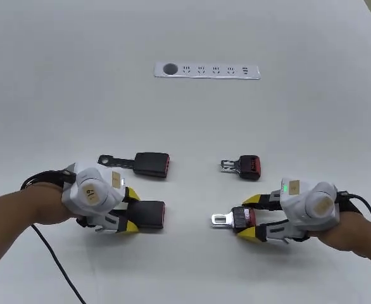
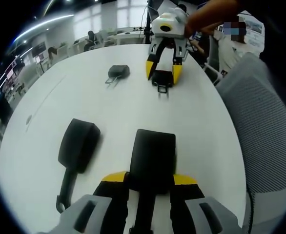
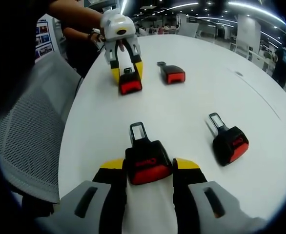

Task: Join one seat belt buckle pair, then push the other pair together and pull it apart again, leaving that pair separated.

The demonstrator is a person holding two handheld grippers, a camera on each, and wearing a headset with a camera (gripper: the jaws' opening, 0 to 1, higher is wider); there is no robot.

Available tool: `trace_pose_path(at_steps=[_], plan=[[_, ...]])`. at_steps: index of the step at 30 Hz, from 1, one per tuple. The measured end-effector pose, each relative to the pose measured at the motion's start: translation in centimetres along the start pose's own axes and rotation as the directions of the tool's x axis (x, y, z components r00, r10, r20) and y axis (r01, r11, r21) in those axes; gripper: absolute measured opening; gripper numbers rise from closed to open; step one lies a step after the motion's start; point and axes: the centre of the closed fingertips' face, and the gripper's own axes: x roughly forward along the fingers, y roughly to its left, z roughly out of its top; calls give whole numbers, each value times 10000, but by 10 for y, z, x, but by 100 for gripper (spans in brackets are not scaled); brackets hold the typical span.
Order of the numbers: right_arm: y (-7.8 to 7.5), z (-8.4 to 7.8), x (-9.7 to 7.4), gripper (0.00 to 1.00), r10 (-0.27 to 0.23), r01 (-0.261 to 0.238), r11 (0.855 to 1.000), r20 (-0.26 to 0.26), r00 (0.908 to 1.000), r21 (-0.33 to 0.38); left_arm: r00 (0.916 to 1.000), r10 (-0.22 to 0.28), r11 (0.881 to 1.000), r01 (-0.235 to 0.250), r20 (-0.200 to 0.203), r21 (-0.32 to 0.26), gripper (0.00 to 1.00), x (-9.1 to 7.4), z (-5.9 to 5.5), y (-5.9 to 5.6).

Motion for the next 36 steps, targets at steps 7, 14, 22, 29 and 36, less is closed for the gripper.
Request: trace_pose_path(at_steps=[7, 14, 22, 29, 36], plan=[[-2, 7, 5, 36, 66, -68, 9999, 223, 9997, 80, 9999, 0, 9999, 2, 128, -123, 33, -1, -1, 1], [1, 21, 13, 36, 83, -85, 10000, 426, 9991, 39, 9998, -25, 9999, 27, 179, -99, 33, -1, 2, -1], [-4, 27, 23, 36, 125, -125, 9999, 602, 9981, -8, 9998, -49, 9999, 51, 209, -86, 33, -1, 0, 1], [1, 35, 34, 36, 139, -140, 9999, 755, 9970, 5, 9997, -53, 9999, 56, 231, -115, 33, -1, 0, 1], [4, 45, 47, 36, 248, -251, 9997, 970, 9950, 21, 9996, -56, 9999, 60, 260, -143, 33, -1, 1, 0]])
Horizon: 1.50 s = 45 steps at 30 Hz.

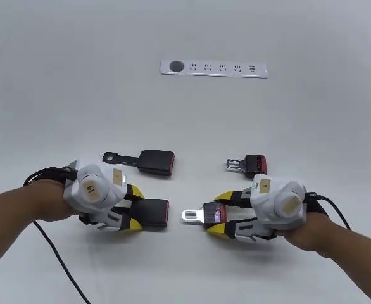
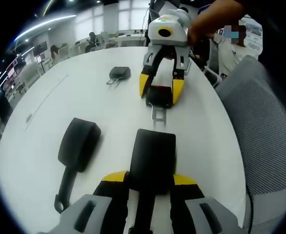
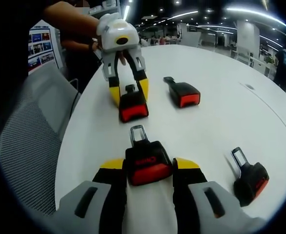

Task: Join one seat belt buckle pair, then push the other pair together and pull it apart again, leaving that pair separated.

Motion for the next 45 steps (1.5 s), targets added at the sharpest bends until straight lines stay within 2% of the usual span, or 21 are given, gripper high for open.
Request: trace_pose_path(at_steps=[4, 11, 16, 24, 27, 30, 32, 33, 34, 35, 36, 42, 45], plan=[[5, 8, 6, 36, 138, -139, 9999, 171, 9998, 41, 10000, -40, 10000, 40, 19, -41, 33, 0, -1, 1], [1, 19, 13, 36, 194, -198, 9997, 350, 9992, 114, 10000, -17, 10000, 17, 4, -35, 33, -1, -1, 1], [0, 20, 11, 36, 188, -192, 9998, 371, 9991, 98, 10000, -14, 10000, 14, -38, -30, 33, -1, -1, 1], [2, 26, 15, 36, 228, -272, 9964, 559, 9982, 801, 9999, -47, 10000, 47, -129, 37, 33, 0, -4, 2], [5, 24, 18, 36, 198, -230, 9978, 516, 9985, 623, 9999, -35, 10000, 36, -144, 51, 33, 0, -4, 2], [8, 24, 22, 36, -98, 90, 9998, 442, 9990, 185, 10000, -12, 10000, 12, -93, -6, 34, 1, -4, 2], [11, 25, 25, 36, -105, 92, 9996, 523, 9986, 257, 10000, 5, 9997, -6, -31, -243, 34, 1, -3, 2], [17, 26, 26, 36, -153, 151, 9999, 554, 9983, 31, 10000, -70, 10000, 70, -65, 7, 34, 1, -2, 0], [16, 28, 27, 36, -271, 289, 9991, 574, 9980, -296, 9999, -95, 9999, 96, -102, 59, 34, 2, -2, -2], [22, 29, 28, 36, -275, 292, 9991, 551, 9981, -306, 9998, -109, 9999, 111, -179, 114, 34, 2, -1, -3], [20, 30, 27, 36, -314, 325, 9992, 500, 9983, -217, 9998, -140, 9995, 145, -166, 273, 34, 2, 0, -2], [18, 30, 24, 36, -197, 205, 9997, 475, 9987, -152, 9999, -115, 9999, 115, -82, 79, 34, 2, 0, -2], [18, 30, 26, 36, -203, 207, 9998, 529, 9984, -79, 9998, -95, 9995, 100, -182, 305, 33, 2, -1, -2]])
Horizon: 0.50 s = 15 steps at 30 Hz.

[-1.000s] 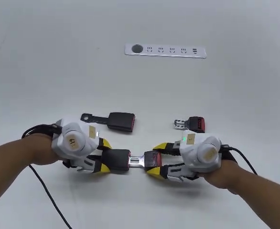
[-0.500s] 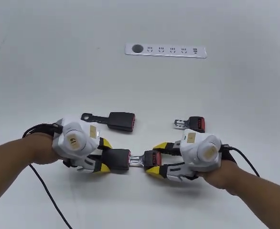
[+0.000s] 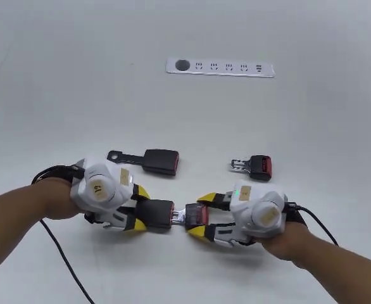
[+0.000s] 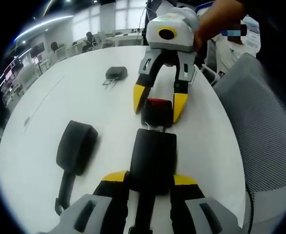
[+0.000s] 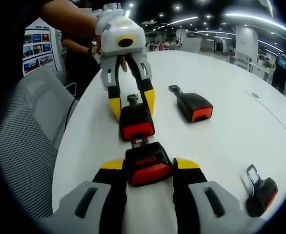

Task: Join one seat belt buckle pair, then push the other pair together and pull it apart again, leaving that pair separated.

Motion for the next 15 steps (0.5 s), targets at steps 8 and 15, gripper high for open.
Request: trace_pose_path(at_steps=[8, 15], plan=[[-1, 3, 7, 35, 57, -57, 9999, 3, 10000, 118, 9998, -15, 9999, 18, -174, 169, 33, 1, 1, 0], [-2, 4, 15, 35, -69, 70, 9998, -34, 10000, 160, 9998, -15, 9998, 18, -181, 179, 33, 2, 0, 0]])
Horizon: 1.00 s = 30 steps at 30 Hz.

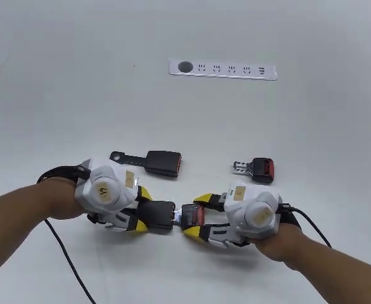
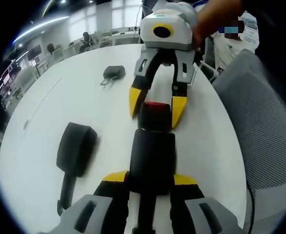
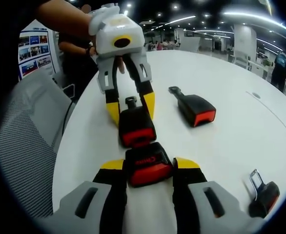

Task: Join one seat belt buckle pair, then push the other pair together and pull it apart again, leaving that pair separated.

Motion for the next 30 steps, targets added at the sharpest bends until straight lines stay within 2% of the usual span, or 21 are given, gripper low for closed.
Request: trace_pose_path(at_steps=[11, 12, 13, 14, 22, 30], plan=[[1, 3, 6, 35, -53, 53, 10000, 4, 10000, 33, 10000, -88, 9999, 88, -34, 133, 33, 0, -2, 1], [1, 7, 7, 35, -69, 69, 10000, 171, 9998, 10, 9995, -133, 9999, 135, -283, 65, 33, -2, -7, -1], [2, 6, 4, 35, -101, 101, 9999, 26, 9999, 52, 10000, -69, 10000, 69, -20, 6, 33, -1, -4, 2], [3, 8, 3, 35, -94, 94, 9999, 69, 9999, 48, 10000, -77, 10000, 76, 36, 47, 33, -1, -4, 3], [3, 7, 1, 35, -121, 121, 9999, 40, 9999, 45, 9999, -106, 9999, 106, 48, 105, 33, 1, -3, 3], [4, 4, 2, 35, 74, -76, 9999, -152, 9999, -142, 9999, -148, 9997, 146, 60, 201, 33, 3, -2, 2]])
